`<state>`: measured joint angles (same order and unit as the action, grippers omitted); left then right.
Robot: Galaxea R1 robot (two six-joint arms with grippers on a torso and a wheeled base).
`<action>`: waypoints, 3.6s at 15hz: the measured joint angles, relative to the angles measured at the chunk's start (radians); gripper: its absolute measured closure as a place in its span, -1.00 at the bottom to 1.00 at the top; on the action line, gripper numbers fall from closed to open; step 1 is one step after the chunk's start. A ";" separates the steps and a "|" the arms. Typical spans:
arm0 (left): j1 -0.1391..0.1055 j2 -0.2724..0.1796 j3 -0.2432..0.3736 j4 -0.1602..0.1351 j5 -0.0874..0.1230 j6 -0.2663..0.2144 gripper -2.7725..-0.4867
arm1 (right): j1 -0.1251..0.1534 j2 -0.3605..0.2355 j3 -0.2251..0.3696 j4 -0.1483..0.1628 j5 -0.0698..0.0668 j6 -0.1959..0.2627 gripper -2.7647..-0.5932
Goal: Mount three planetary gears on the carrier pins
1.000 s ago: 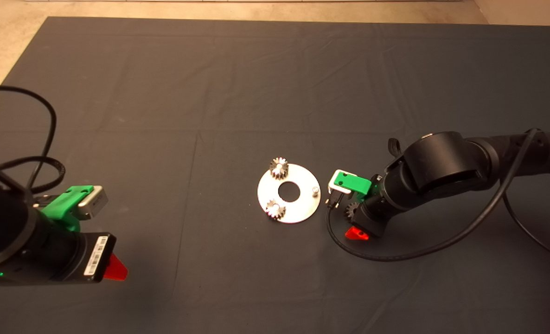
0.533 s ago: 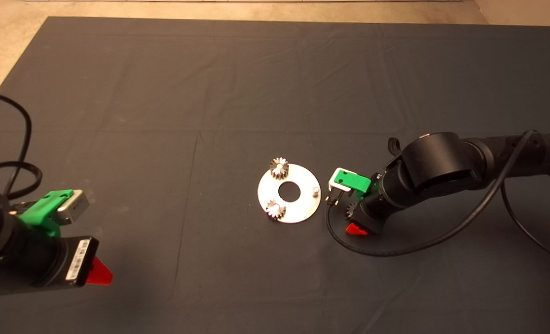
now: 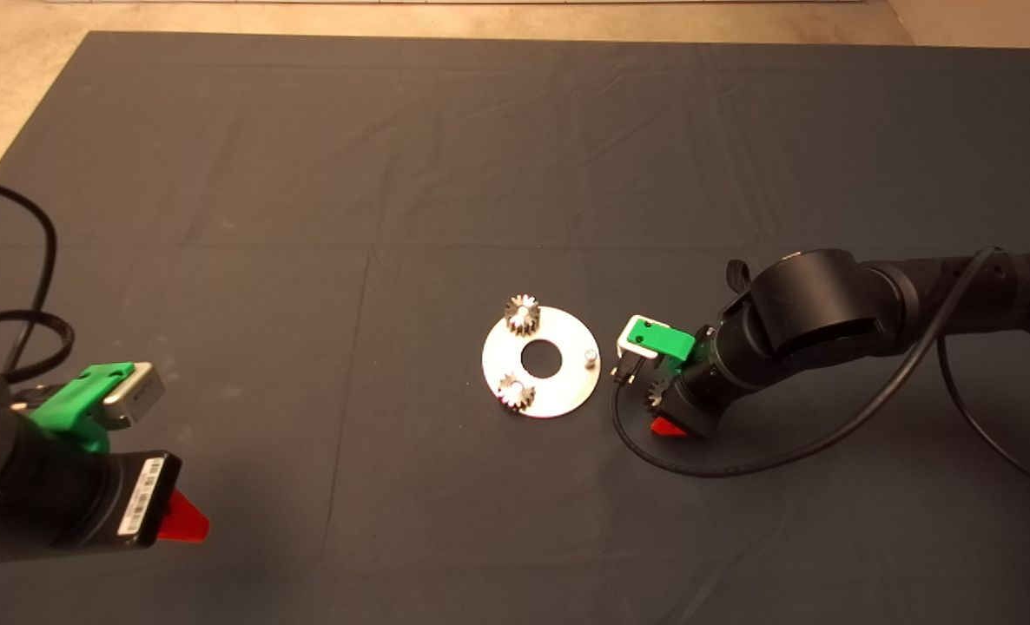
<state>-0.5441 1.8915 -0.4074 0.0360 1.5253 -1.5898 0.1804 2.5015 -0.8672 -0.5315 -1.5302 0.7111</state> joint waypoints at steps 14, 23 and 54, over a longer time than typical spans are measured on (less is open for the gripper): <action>0.000 0.000 0.005 0.000 0.000 0.000 0.02 | 0.000 -0.003 -0.011 0.000 0.004 0.000 0.43; 0.000 0.000 0.009 -0.001 0.000 0.000 0.02 | 0.000 -0.003 -0.011 -0.001 0.005 0.000 0.56; 0.000 0.000 0.009 -0.001 0.000 0.000 0.02 | 0.127 0.120 0.023 -0.004 -0.002 0.180 0.59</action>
<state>-0.5442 1.8919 -0.3983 0.0345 1.5253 -1.5894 0.3077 2.6215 -0.8447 -0.5357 -1.5326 0.8908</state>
